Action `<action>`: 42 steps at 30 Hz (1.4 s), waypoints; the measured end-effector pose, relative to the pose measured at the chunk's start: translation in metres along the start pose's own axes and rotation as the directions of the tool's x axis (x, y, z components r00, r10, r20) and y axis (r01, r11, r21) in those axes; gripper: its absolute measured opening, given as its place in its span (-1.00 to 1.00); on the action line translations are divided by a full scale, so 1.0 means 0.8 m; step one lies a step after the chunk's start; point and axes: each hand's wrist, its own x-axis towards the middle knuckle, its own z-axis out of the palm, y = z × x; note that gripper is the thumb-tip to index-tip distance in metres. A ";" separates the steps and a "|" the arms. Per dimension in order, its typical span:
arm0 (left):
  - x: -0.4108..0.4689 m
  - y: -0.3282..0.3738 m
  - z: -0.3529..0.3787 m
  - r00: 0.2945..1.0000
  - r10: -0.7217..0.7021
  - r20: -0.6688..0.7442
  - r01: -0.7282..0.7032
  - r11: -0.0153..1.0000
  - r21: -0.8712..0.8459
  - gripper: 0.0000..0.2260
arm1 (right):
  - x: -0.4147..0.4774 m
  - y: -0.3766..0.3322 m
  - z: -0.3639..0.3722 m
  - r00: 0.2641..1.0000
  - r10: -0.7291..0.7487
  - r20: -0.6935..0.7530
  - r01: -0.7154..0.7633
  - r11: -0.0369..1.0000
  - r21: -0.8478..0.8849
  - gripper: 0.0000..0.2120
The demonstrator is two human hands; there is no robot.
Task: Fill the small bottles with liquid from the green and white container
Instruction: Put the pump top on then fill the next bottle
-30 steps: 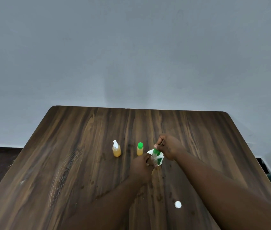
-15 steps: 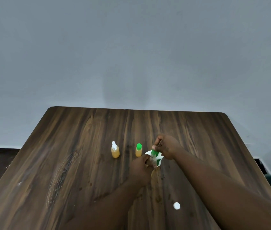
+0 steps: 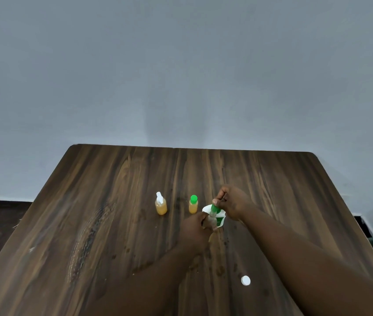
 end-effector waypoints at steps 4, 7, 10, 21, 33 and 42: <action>0.001 0.002 0.000 1.000 -0.003 -0.016 0.003 1.000 -0.010 -0.83 | 0.002 -0.007 -0.004 1.000 -0.004 0.019 0.003 0.999 0.033 -0.81; 0.003 0.005 -0.004 1.000 0.002 -0.009 -0.002 1.000 -0.011 -0.94 | 0.000 -0.004 -0.002 1.000 0.003 -0.007 -0.003 0.999 0.043 -0.83; -0.002 0.002 -0.001 1.000 -0.007 0.005 0.007 1.000 0.008 -0.93 | -0.003 -0.002 0.001 1.000 0.006 -0.009 -0.006 1.000 0.006 -0.81; -0.003 0.002 -0.002 1.000 -0.005 0.015 0.005 1.000 -0.017 -0.88 | -0.005 -0.006 0.000 1.000 -0.001 -0.006 0.000 0.999 -0.035 -0.78; -0.004 0.006 -0.002 1.000 -0.026 -0.005 0.026 0.999 -0.022 -0.82 | -0.003 -0.008 -0.002 1.000 -0.002 -0.007 0.002 1.000 -0.028 -0.83; -0.003 0.006 -0.004 0.999 -0.034 0.017 0.034 0.999 -0.036 -0.87 | -0.004 -0.006 -0.002 1.000 -0.016 -0.002 0.016 0.999 -0.037 -0.76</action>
